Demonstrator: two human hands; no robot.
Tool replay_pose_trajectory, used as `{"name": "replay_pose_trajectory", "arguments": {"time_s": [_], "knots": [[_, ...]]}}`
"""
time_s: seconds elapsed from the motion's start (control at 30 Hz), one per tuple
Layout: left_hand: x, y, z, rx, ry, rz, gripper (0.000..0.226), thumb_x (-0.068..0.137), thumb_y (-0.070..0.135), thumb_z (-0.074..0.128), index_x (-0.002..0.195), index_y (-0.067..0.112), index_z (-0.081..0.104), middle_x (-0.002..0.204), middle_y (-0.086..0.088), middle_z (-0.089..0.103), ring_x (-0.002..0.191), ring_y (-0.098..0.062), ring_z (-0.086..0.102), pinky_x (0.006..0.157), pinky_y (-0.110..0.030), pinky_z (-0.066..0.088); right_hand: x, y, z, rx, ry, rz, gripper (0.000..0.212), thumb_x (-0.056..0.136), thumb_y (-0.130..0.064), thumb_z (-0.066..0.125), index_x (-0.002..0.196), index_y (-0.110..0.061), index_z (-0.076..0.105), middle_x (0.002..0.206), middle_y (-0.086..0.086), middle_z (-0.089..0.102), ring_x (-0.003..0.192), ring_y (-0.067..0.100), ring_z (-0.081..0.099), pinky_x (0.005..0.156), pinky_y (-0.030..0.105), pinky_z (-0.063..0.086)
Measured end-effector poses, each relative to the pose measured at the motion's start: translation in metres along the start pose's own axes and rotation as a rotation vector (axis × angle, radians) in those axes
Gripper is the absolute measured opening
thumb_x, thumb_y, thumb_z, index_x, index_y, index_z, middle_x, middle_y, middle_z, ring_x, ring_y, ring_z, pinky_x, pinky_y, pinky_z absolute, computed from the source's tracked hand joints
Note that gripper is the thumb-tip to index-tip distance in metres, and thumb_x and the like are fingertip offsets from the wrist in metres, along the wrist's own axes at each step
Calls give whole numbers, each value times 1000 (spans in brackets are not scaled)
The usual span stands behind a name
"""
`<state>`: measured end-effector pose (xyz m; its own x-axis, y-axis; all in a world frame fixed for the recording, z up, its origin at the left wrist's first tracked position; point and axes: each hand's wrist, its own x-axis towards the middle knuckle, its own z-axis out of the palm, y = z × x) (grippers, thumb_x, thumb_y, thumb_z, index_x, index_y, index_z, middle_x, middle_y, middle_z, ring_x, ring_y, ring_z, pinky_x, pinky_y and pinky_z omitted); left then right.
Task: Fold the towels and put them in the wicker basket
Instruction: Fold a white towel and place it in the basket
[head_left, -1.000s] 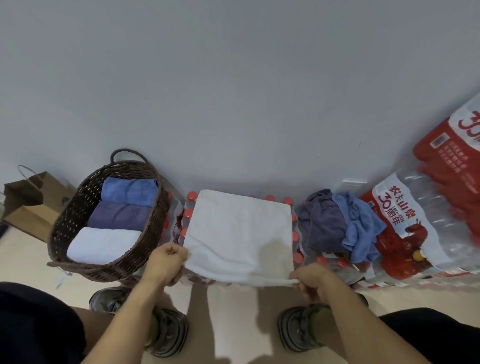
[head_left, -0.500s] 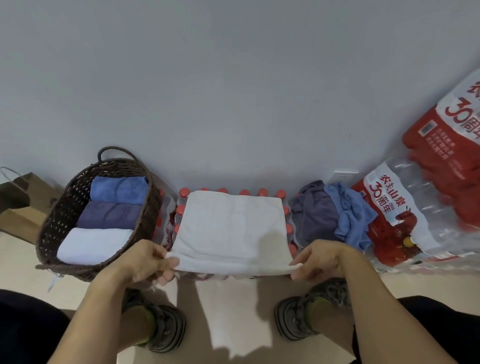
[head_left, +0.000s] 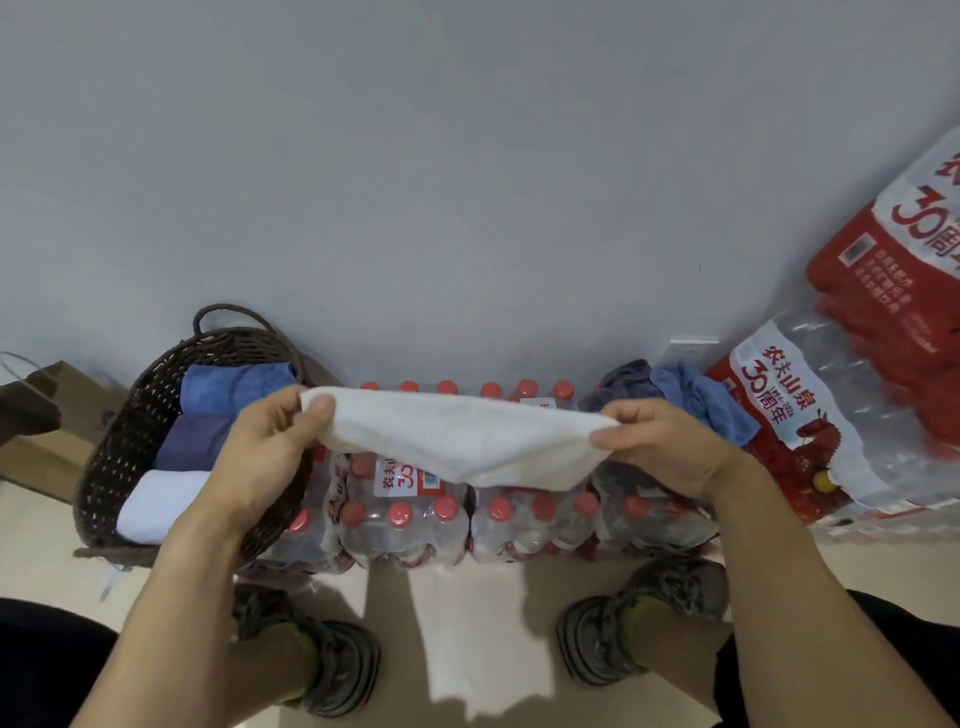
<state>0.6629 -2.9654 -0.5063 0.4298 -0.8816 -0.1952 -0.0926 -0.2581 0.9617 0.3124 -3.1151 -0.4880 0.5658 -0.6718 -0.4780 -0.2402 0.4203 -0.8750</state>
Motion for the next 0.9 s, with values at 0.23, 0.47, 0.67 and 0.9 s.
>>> {"name": "replay_pose_trajectory", "arguments": {"time_s": [0.23, 0.47, 0.67, 0.9], "knots": [[23, 52, -5, 231, 118, 274, 22, 98, 30, 56, 85, 14, 65, 71, -9, 66, 66, -11, 57, 61, -24, 47, 3, -65, 0, 86, 84, -198, 13, 75, -4, 62, 86, -9, 62, 83, 5, 63, 77, 18, 59, 65, 28, 51], [46, 72, -28, 391, -26, 316, 19, 95, 34, 59, 83, 23, 68, 49, 7, 61, 40, 0, 45, 40, -12, 37, 4, -96, -15, -371, 127, -197, 25, 94, -25, 63, 100, -3, 73, 90, 11, 75, 76, 17, 70, 68, 29, 59], [58, 60, -38, 438, -34, 319, 35, 92, 44, 55, 70, 20, 68, 55, 5, 64, 47, 1, 53, 50, -9, 42, 17, -82, -17, -549, 351, -382, 25, 95, -28, 62, 81, -10, 71, 55, -11, 61, 48, -2, 52, 51, 11, 43], [64, 71, -20, 96, -66, 272, 33, 95, 34, 52, 92, 3, 65, 78, -19, 73, 71, -21, 73, 62, -28, 56, 30, -71, -17, -357, 539, -547, 21, 98, -36, 56, 86, -22, 66, 76, 5, 72, 64, 23, 73, 47, 29, 52]]}}
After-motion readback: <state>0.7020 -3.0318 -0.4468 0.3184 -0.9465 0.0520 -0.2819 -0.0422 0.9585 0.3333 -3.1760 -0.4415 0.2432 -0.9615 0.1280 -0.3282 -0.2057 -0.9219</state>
